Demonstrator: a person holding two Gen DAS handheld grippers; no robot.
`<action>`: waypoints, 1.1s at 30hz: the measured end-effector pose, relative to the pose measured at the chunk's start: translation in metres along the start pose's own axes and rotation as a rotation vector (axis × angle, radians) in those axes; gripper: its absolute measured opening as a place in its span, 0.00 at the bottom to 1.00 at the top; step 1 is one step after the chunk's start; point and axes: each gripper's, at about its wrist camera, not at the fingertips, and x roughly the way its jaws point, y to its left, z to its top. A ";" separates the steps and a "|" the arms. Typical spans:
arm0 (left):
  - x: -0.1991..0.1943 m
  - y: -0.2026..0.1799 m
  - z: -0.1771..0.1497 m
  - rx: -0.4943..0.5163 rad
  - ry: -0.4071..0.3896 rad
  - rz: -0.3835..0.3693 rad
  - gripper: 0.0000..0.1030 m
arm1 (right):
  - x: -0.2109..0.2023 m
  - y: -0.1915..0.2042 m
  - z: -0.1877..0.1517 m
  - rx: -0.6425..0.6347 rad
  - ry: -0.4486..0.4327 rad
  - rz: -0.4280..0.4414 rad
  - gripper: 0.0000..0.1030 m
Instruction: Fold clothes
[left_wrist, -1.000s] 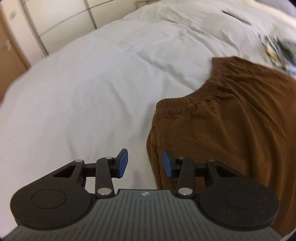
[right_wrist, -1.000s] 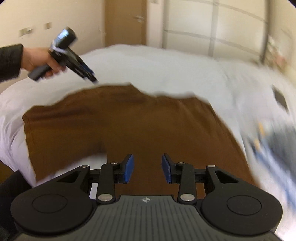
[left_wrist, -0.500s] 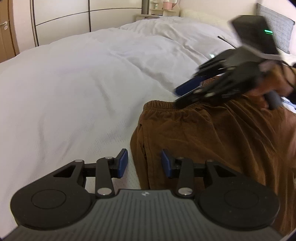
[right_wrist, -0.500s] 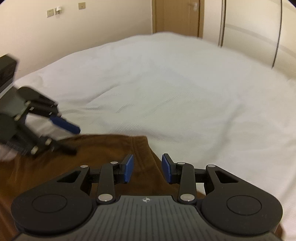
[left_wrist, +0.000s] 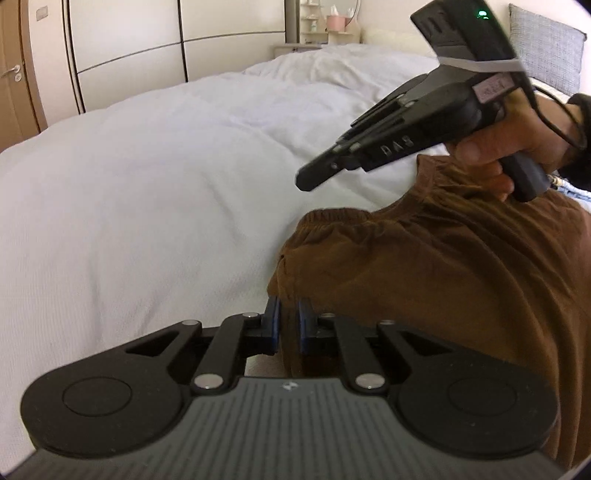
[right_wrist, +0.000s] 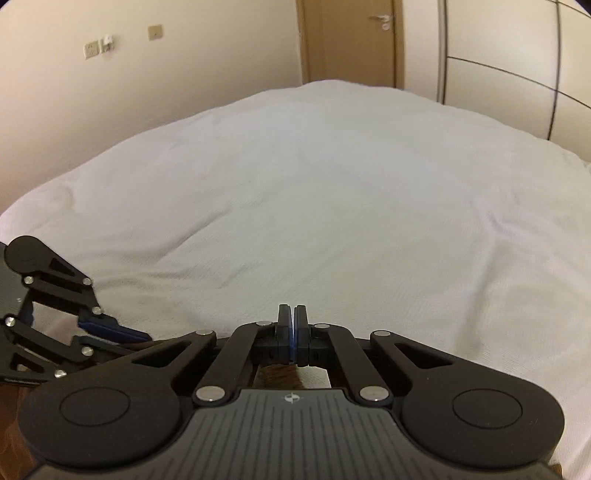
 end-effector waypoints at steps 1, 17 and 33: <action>-0.001 0.001 0.000 -0.004 0.001 0.001 0.11 | 0.002 0.003 -0.001 -0.018 0.015 -0.003 0.00; 0.010 0.005 -0.001 0.001 -0.027 0.066 0.06 | 0.026 -0.005 -0.004 0.031 -0.003 0.030 0.10; -0.110 -0.020 -0.076 -0.169 -0.016 0.077 0.32 | -0.132 0.041 -0.140 0.082 0.043 -0.221 0.42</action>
